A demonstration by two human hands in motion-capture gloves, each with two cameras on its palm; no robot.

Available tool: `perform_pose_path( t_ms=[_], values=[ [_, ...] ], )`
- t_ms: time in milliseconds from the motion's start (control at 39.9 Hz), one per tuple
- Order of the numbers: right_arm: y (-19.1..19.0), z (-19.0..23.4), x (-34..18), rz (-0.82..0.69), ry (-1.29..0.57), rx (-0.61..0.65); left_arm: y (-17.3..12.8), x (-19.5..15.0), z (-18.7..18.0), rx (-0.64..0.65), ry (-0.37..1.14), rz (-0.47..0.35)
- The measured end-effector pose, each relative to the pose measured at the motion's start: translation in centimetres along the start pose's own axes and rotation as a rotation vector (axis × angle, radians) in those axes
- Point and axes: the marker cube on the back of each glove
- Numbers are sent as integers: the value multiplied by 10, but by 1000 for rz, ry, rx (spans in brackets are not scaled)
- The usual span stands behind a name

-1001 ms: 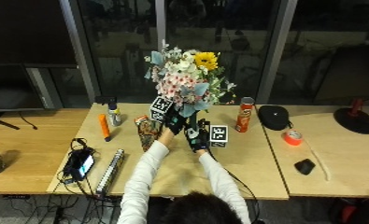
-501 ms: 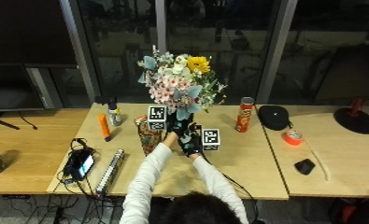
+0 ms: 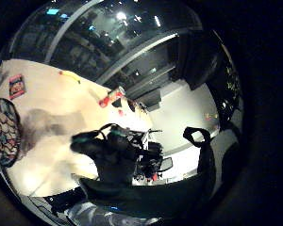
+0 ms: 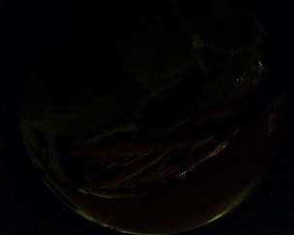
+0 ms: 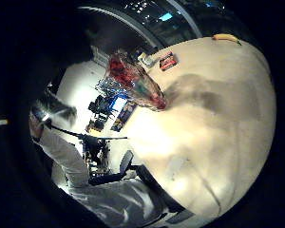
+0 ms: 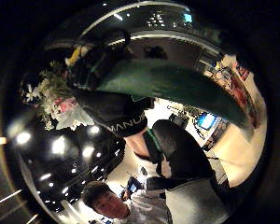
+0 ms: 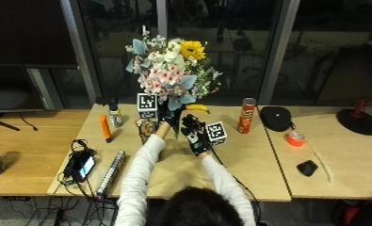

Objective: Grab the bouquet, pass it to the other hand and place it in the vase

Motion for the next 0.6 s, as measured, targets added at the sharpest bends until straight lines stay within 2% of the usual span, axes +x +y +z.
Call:
perform_pose_path(
  t_ms=[150,376,501,601],
  values=[
    [7,-10,-9,243,-84,1,-4,46,-23,59,-34,59],
    [3,-37,-4,298,-58,42,-28,67,-65,144,-69,108],
    [2,-50,1,305,-39,63,-51,39,-86,193,-108,97],
    [3,-55,3,311,-35,66,-56,31,-95,211,-105,101]
  ],
)
